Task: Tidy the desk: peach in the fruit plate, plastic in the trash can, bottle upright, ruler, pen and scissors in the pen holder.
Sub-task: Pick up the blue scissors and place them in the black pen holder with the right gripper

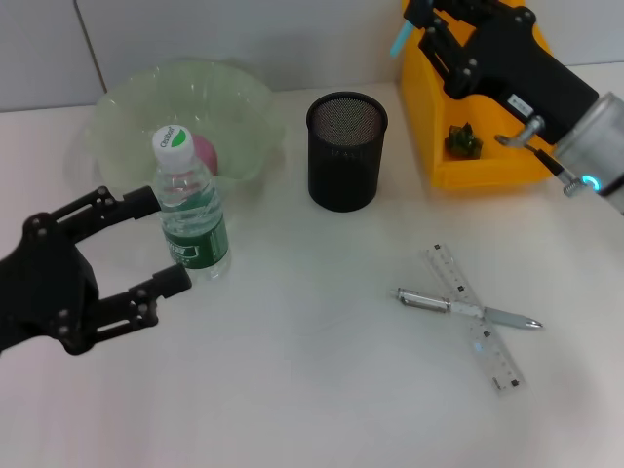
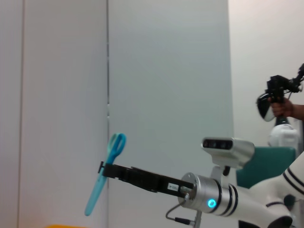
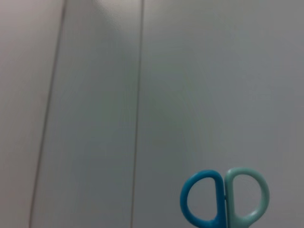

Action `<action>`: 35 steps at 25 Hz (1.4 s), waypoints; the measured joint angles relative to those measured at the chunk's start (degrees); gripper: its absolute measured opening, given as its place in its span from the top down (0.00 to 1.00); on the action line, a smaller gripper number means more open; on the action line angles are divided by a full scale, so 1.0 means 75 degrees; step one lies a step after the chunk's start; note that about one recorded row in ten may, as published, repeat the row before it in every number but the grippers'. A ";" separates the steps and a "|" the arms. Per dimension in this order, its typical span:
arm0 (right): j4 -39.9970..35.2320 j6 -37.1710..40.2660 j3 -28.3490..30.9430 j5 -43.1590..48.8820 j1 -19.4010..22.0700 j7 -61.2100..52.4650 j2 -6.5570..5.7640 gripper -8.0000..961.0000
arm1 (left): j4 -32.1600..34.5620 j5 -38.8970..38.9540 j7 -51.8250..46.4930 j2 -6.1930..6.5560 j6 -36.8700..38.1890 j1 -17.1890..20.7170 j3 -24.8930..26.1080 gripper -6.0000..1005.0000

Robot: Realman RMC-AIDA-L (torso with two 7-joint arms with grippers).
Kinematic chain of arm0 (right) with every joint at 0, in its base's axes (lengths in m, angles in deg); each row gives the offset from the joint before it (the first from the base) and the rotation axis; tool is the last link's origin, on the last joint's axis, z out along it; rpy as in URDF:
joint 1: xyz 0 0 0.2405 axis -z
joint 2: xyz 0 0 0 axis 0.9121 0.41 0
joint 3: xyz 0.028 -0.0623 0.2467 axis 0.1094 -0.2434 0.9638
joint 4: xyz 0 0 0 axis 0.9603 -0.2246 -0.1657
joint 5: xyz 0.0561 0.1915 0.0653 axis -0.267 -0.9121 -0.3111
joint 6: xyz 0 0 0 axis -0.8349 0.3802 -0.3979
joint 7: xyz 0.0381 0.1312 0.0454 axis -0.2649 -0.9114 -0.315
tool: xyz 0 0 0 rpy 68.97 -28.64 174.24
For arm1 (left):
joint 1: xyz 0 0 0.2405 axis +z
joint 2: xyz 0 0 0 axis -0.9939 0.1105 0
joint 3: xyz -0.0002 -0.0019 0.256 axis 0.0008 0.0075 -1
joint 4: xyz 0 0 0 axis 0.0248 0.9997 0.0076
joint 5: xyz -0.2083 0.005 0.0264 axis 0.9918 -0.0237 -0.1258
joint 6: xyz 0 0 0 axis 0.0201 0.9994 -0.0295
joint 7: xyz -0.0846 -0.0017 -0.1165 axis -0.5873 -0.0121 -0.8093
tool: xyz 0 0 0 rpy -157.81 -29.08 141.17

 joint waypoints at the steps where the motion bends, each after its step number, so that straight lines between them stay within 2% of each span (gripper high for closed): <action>1: -0.0054 -0.0252 -0.0030 0.0012 -0.0080 -0.0105 -0.0002 0.74 | 0.0000 0.0000 0.0000 0.0000 0.0000 0.0000 0.0000 0.21; 3: -0.0134 -0.0705 -0.0132 0.0061 -0.0209 -0.0297 -0.0009 0.74 | -0.0610 0.0030 0.0456 -0.0010 -0.0224 -0.0005 -0.0061 0.21; 4: -0.0220 -0.1129 -0.0342 0.0082 -0.0321 -0.0500 -0.0018 0.74 | -0.0716 0.0027 0.0512 -0.0010 -0.0251 -0.0018 -0.0065 0.21; 6: -0.0255 -0.1326 -0.0489 0.0080 -0.0367 -0.0596 -0.0018 0.74 | -0.0716 0.0027 0.0512 -0.0010 -0.0251 -0.0018 -0.0065 0.21; 9: -0.0253 -0.1924 -0.0968 0.0057 -0.0539 -0.0774 -0.0007 0.74 | -0.1196 0.0029 0.0876 -0.0015 -0.0323 -0.0028 -0.0077 0.21; 14: -0.0232 -0.2301 -0.1437 0.0058 -0.0648 -0.1087 0.0004 0.74 | -0.1423 -0.0036 0.1120 -0.0017 -0.0418 0.0017 -0.0167 0.21; 22: -0.0217 -0.2749 -0.1753 0.0089 -0.0664 -0.1262 0.0009 0.74 | -0.1461 -0.0055 0.1097 0.0002 -0.0899 0.0107 -0.0798 0.22; 33: -0.0136 -0.3178 -0.1796 0.0099 -0.0747 -0.1211 0.0031 0.72 | -0.1298 -0.0082 0.1077 0.0031 -0.1559 0.0335 -0.0815 0.22; 35: -0.0129 -0.3213 -0.1798 0.0099 -0.0744 -0.1210 0.0031 0.71 | -0.1176 -0.0080 0.1123 0.0034 -0.2003 0.0601 -0.0795 0.22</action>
